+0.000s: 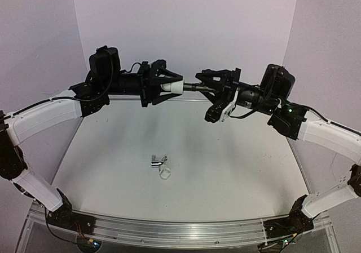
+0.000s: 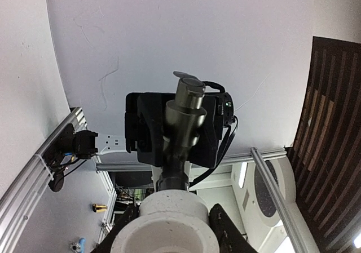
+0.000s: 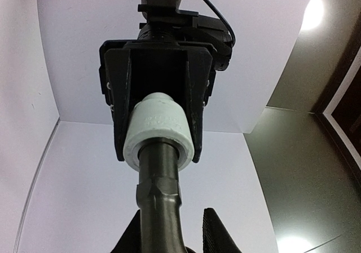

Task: Install the water faucets

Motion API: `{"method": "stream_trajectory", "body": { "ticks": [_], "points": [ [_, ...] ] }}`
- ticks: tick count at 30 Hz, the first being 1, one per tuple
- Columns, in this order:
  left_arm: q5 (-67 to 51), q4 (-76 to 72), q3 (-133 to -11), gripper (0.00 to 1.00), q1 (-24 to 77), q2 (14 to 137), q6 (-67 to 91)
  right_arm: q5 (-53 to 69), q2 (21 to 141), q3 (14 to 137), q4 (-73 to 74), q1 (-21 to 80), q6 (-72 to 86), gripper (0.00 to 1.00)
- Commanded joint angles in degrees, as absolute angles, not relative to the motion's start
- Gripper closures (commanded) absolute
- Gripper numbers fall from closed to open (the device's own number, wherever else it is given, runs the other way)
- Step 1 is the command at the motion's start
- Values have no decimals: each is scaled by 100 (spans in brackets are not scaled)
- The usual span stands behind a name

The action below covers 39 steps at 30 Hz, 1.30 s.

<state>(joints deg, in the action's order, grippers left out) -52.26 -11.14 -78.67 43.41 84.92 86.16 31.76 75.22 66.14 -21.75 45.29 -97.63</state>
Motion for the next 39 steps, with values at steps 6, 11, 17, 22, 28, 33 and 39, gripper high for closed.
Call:
{"method": "stream_trajectory", "body": {
  "ticks": [6, 11, 17, 22, 28, 33, 39],
  "points": [
    [-4697, -1255, -8284, 99, 4247, 7980, 6509, 2958, 7445, 6893, -1834, 4447, -8898, 88],
    [-3829, -1658, -7857, 100, 4207, 7876, 6991, 2993, 7331, 6686, -1837, 4448, -9212, 30],
    [-3276, -1829, -7613, 100, 4157, 7720, 6957, 2635, 7046, 6254, -1751, 4447, -9092, 3],
    [-3104, -1643, -7597, 100, 4157, 7710, 6660, 2540, 6555, 5761, -1106, 4447, -8980, 2],
    [-3027, -956, -7736, 100, 4169, 7829, 6373, 2556, 6329, 6311, -104, 4540, -8001, 10],
    [-2980, -267, -8009, 100, 4190, 8022, 6062, 2102, 6973, 7779, 1177, 4652, -7308, 18],
    [-2990, 136, -8350, 100, 4245, 8294, 5864, 1948, 7670, 8948, 2601, 4717, -7193, 23]
  ]
}}
